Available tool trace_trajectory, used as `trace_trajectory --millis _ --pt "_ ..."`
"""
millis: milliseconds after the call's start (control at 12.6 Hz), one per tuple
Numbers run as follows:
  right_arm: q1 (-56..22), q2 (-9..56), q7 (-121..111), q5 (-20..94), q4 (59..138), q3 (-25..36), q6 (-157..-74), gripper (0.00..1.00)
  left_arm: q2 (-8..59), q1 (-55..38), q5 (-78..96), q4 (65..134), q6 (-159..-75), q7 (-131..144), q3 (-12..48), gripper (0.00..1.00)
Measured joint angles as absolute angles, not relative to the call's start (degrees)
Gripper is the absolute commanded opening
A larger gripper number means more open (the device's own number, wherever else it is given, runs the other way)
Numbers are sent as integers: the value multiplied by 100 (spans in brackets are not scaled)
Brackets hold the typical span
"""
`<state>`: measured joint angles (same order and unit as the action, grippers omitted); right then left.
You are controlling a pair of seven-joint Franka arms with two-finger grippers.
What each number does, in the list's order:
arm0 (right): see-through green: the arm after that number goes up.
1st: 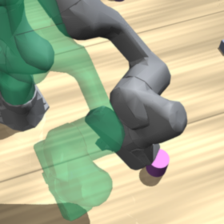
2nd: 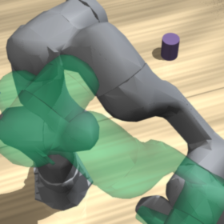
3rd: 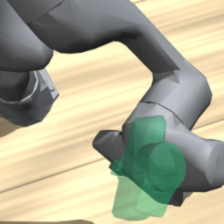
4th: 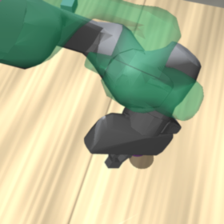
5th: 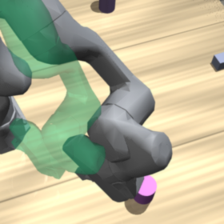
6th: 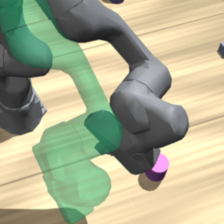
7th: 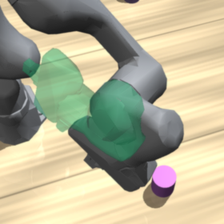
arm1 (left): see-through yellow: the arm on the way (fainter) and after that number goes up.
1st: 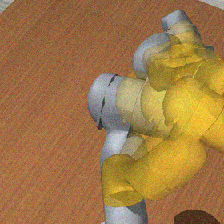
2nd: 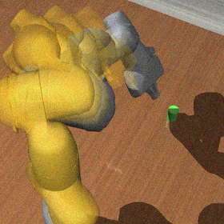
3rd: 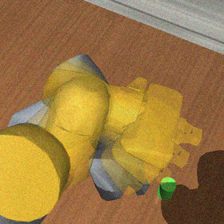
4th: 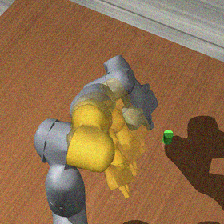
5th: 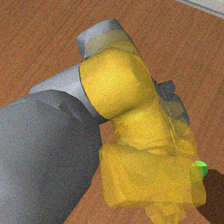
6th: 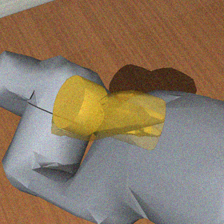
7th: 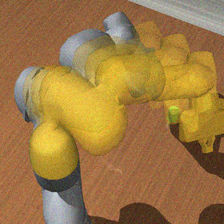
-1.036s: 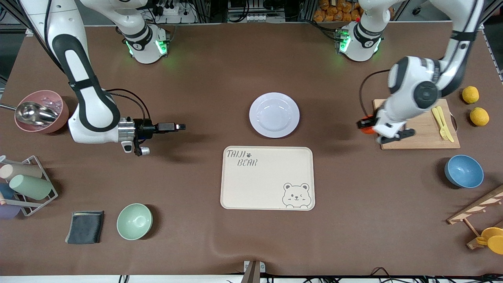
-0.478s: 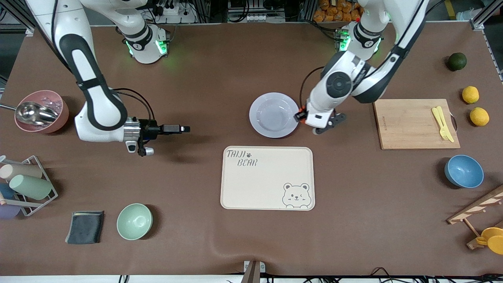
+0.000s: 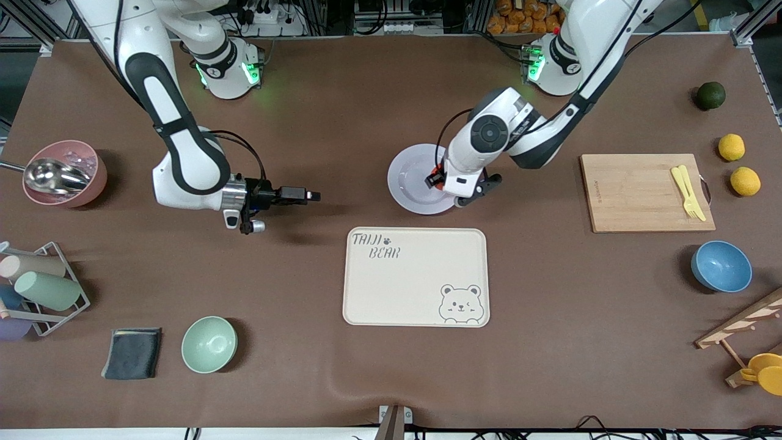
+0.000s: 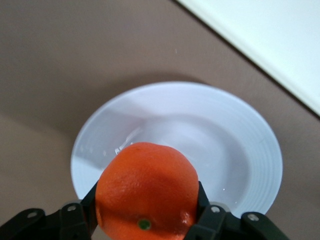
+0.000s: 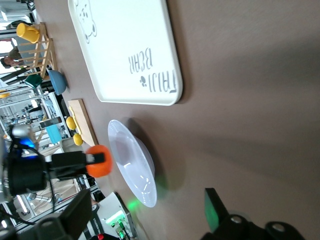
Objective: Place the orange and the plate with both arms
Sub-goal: 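Lower the orange onto the plate while the right gripper grasps the plate rim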
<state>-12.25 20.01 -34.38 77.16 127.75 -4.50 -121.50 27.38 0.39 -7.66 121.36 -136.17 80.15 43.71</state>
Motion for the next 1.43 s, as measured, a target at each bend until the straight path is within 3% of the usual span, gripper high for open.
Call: trace_trajectory --millis 239,398,478,558,637,1116,1434 --pt "-1455 2001 -3452 7980 12809 -452 -12345 95 3136 -306 -1775 12092 -13694 9022 4336 0" --pt "-1731 2001 -3499 8289 12830 -457 -12593 88 3407 -449 -2382 12006 -13718 9641 4256 0" --pt "-1881 2001 -3505 8400 12836 -459 -12703 86 3528 -481 -2499 11930 -13726 9769 4232 12" --pt "-1989 2002 -3506 8472 12843 -460 -12765 82 3600 -504 -2519 11828 -13726 9839 4232 40" --pt "-2066 2006 -3514 8574 12856 -459 -12774 79 3657 -537 -2524 11723 -13726 9935 4222 99" --pt "-2620 2164 -3869 9349 12882 -463 -13179 71 3732 -551 -2585 11323 -13723 10107 4178 100" --pt "-3011 2331 -4410 10091 12883 -463 -13291 65 3112 -360 -2586 11201 -13627 10135 4177 100"
